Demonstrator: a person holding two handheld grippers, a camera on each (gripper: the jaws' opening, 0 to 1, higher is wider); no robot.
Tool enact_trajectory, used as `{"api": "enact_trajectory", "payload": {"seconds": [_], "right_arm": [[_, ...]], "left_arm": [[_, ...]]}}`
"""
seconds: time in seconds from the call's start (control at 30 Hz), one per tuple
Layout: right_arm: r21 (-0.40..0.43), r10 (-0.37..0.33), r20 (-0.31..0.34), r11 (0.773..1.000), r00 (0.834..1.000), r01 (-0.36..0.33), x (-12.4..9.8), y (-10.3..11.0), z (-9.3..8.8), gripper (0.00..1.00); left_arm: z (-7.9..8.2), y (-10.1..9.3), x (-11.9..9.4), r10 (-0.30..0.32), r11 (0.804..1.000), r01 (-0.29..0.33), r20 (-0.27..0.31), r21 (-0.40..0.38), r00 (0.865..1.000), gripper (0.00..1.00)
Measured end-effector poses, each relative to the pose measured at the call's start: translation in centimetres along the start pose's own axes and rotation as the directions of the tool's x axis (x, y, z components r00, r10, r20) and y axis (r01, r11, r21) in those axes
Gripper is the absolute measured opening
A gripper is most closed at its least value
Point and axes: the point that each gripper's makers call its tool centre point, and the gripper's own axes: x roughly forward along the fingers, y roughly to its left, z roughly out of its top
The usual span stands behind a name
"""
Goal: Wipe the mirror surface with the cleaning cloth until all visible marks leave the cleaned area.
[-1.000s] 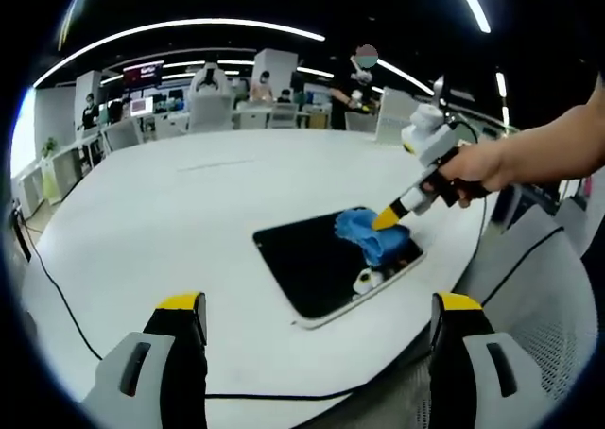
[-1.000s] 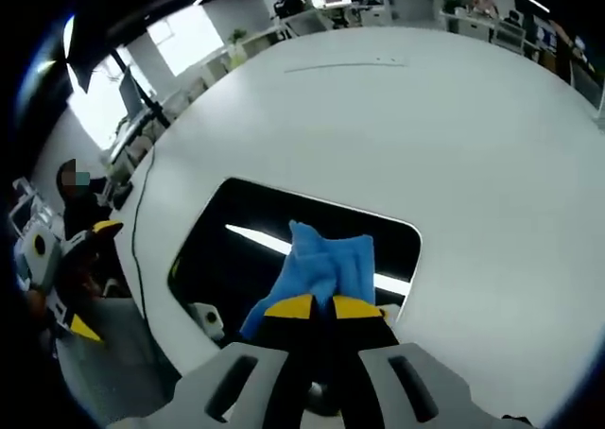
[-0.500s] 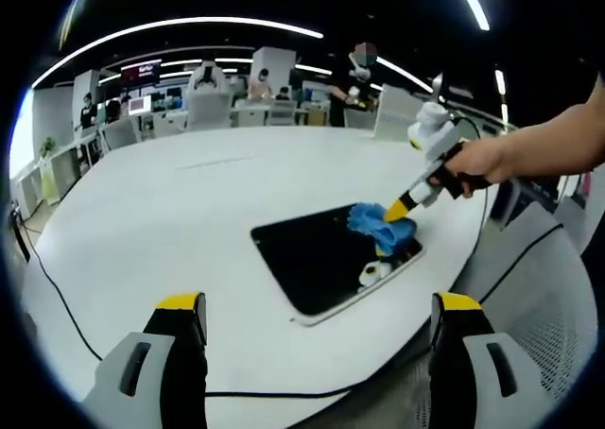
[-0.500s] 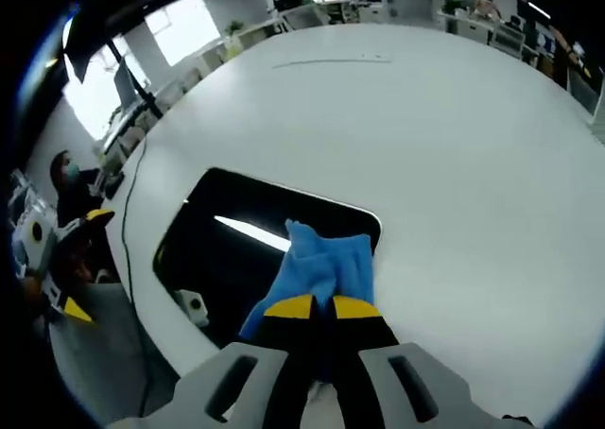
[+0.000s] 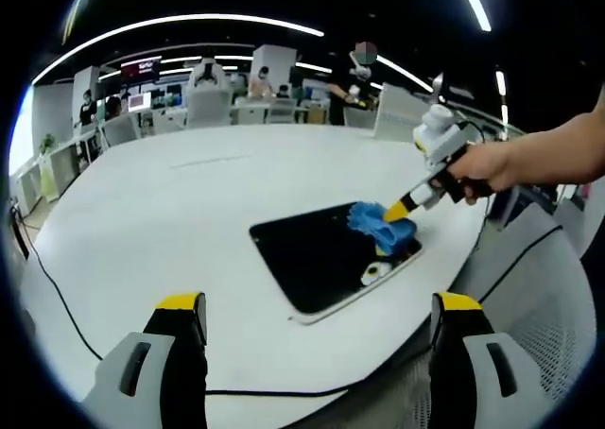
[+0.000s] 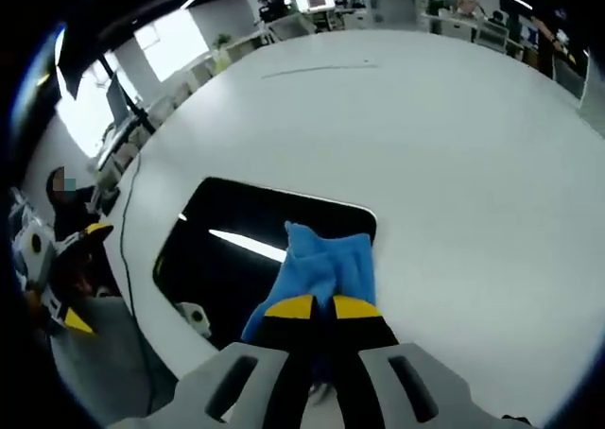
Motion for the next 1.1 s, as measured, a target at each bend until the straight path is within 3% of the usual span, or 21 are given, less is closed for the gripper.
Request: {"api": "enact_trajectory", "payload": {"seconds": [0.1,0.43,1.1], "right_arm": [[0.073,0.005,0.023,0.997,1.0,-0.007,-0.4,0.1,-0.5,0.01],[0.056,-0.025,0.03,0.998,0.999,0.023,-1.3,0.5,-2.2,0.01],[0.13,-0.016,0.07,0.992,0.997,0.007,-2.7,1.2,-4.7,0.01]], "left_arm": [[0.0,0.0,0.0,-0.003,1.0,0.003,-0.001,-0.001,1.0,0.99],[0.0,0.1,0.0,0.0,1.0,0.0,0.002,-0.007,1.0,0.99],[0.0,0.0,-0.1,-0.004,1.0,0.004,0.0,-0.008,1.0,0.97]]}}
